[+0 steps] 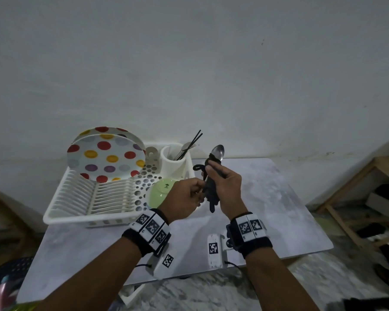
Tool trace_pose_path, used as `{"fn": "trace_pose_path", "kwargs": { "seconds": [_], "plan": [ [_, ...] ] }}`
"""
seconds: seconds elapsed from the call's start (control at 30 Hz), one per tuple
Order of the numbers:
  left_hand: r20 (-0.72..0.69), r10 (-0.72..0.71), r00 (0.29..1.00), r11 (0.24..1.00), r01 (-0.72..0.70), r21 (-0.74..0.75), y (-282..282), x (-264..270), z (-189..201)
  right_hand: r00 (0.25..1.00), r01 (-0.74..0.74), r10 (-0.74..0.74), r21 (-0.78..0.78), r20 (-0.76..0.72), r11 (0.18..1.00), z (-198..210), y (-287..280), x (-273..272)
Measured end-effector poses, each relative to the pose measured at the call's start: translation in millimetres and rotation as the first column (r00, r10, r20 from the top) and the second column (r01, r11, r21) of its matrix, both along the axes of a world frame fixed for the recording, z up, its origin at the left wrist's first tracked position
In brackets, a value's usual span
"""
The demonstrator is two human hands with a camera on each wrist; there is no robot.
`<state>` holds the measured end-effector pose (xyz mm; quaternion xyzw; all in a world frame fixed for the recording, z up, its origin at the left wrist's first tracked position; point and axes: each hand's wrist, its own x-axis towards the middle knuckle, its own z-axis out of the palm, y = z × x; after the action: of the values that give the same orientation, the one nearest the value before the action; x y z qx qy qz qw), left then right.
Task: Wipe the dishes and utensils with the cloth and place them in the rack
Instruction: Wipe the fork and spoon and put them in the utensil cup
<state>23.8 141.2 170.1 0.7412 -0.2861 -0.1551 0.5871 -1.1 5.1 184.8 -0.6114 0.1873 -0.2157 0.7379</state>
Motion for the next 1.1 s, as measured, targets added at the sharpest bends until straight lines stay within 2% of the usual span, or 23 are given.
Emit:
{"fn": "trace_pose_path", "kwargs": {
  "seconds": [0.13,0.23,0.33,0.43,0.57,0.63,0.7,0.77,0.87,0.97,1.03,1.1],
  "plan": [
    [-0.057,-0.084,0.995,0.994,0.088,0.06,7,-3,-2,0.995,0.097,-0.097,-0.001,0.007,0.995,-4,-3,-1],
    [-0.093,-0.1,0.991,0.993,0.105,0.061,16,-10,-11,0.996,0.08,-0.08,-0.025,-0.025,0.997,-2,-9,-1],
    [-0.131,-0.077,0.988,0.996,0.083,0.043,25,-14,-17,0.999,0.035,-0.041,-0.189,-0.028,0.981,-4,-4,3],
    [-0.121,-0.065,0.99,0.995,0.073,0.064,33,-13,-20,0.999,0.033,-0.039,-0.375,-0.008,0.926,-4,2,9],
    [-0.136,-0.079,0.988,0.993,0.089,0.074,42,-7,-22,1.0,0.017,-0.02,-0.475,-0.002,0.88,1,8,14],
    [-0.099,-0.076,0.992,0.993,0.084,0.08,44,-3,-19,1.0,0.003,-0.001,-0.513,0.004,0.858,4,12,15],
    [-0.038,-0.013,0.999,0.998,0.015,0.061,44,2,-16,0.999,-0.024,0.035,-0.537,0.01,0.843,7,19,16],
    [-0.041,0.048,0.998,0.999,-0.048,-0.004,41,5,-12,0.998,-0.033,0.057,-0.565,0.024,0.825,10,23,16],
    [-0.066,0.046,0.997,0.998,-0.048,-0.028,41,6,-11,0.996,-0.034,0.077,-0.605,0.046,0.796,13,23,18],
    [-0.091,0.032,0.995,0.999,-0.032,0.008,45,12,-14,0.995,-0.003,0.066,-0.64,0.074,0.768,14,17,20],
    [-0.115,0.034,0.993,0.999,-0.03,0.04,46,18,-19,0.995,0.056,0.004,-0.585,0.101,0.809,15,5,26],
    [-0.122,0.063,0.99,0.996,-0.055,0.068,45,26,-21,0.993,0.098,-0.053,-0.46,0.109,0.882,19,-12,34]
  ]
}}
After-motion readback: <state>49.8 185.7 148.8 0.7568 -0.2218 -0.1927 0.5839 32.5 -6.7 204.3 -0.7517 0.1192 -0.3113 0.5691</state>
